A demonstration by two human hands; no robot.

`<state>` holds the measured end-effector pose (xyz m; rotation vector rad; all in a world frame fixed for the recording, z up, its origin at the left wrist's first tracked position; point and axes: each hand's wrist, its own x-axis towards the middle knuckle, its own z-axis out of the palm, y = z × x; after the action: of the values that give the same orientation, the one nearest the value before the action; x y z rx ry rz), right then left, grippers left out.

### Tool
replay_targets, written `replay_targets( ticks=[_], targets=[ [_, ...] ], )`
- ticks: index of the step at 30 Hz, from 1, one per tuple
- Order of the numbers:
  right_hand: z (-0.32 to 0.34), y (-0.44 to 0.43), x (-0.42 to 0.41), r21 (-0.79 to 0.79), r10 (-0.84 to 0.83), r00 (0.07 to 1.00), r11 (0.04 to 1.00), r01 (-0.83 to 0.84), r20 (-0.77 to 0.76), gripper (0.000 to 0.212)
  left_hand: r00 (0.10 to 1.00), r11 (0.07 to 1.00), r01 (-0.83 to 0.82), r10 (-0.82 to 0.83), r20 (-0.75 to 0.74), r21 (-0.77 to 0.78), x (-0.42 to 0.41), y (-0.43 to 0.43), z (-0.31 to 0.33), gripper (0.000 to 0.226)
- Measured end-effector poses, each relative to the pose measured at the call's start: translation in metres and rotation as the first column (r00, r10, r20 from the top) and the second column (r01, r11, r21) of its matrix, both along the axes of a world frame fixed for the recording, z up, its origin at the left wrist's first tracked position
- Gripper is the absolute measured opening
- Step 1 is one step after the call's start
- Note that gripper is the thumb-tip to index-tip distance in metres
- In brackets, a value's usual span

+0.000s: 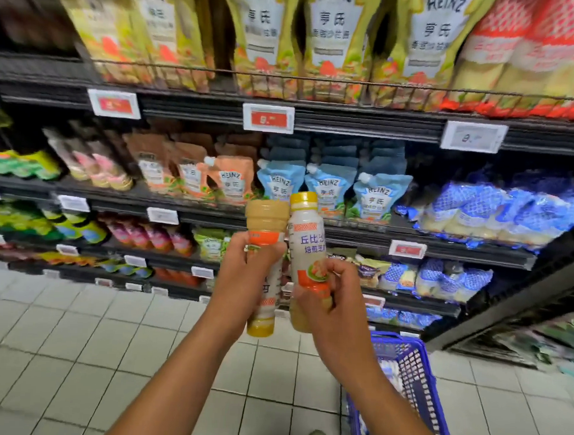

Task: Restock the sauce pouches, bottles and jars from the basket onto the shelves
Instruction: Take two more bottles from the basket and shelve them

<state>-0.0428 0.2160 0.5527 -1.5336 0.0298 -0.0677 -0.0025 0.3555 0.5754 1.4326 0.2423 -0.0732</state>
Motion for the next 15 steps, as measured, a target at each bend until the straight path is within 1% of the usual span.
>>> replay_targets(
  ticks=[3, 7, 10, 15],
  targets=[
    [0.004, 0.054, -0.005, -0.021, 0.106, 0.994, 0.994, -0.106, 0.025, 0.030, 0.995, 0.996, -0.094, 0.094, 0.009, -0.006, -0.020, 0.059, 0.003, 0.025],
    [0.006, 0.126, -0.015, -0.055, 0.218, 0.975, 0.975, -0.215, 0.042, 0.032, 0.978, 0.978, -0.207, 0.207, 0.016, -0.002, -0.049, 0.133, 0.007, 0.032],
    [0.009, 0.178, -0.023, -0.051, 0.285, 0.958, 0.958, -0.283, 0.040, 0.032, 0.956, 0.957, -0.291, 0.291, 0.033, 0.001, -0.069, 0.185, 0.011, 0.033],
    [0.016, 0.256, -0.035, 0.020, 0.347, 0.937, 0.937, -0.347, 0.030, 0.034, 0.915, 0.917, -0.399, 0.399, 0.064, -0.012, -0.100, 0.263, 0.016, 0.034]
  ],
)
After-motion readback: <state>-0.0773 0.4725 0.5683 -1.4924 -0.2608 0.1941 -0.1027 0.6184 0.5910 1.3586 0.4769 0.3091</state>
